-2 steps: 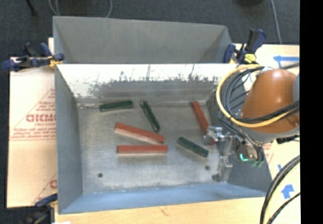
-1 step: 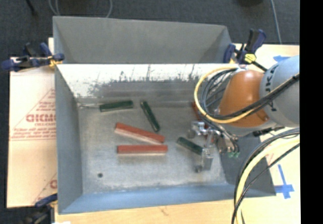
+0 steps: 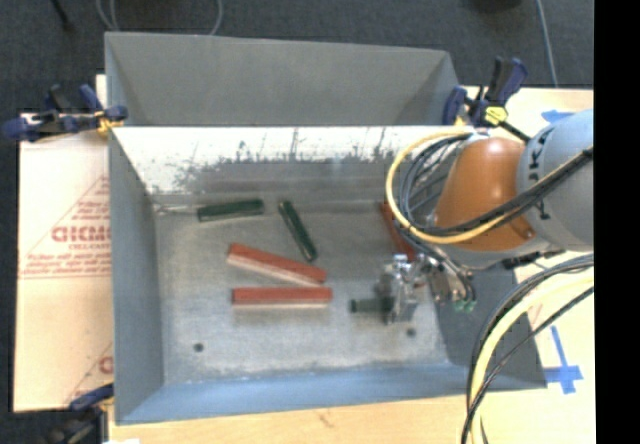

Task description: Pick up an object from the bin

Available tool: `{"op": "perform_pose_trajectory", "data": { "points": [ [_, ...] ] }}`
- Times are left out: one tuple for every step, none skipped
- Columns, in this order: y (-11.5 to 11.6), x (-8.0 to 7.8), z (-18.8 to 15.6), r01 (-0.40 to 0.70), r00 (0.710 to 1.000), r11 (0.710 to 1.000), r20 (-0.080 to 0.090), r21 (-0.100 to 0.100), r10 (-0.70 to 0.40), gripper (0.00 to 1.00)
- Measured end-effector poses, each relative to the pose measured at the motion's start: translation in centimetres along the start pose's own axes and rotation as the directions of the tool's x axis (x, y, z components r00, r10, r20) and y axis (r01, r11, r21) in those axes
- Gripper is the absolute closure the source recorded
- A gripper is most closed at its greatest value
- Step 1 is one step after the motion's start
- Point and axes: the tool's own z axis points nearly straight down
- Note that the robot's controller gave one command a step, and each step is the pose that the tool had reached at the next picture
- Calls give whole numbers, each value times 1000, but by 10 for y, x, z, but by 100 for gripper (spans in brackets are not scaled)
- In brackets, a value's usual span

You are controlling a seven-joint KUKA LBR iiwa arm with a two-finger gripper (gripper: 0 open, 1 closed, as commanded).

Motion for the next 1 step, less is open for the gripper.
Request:
{"op": "perform_pose_trajectory", "data": {
  "points": [
    [-19,-1,-157,206,979,979,5,2,-206,100]
  ]
}}
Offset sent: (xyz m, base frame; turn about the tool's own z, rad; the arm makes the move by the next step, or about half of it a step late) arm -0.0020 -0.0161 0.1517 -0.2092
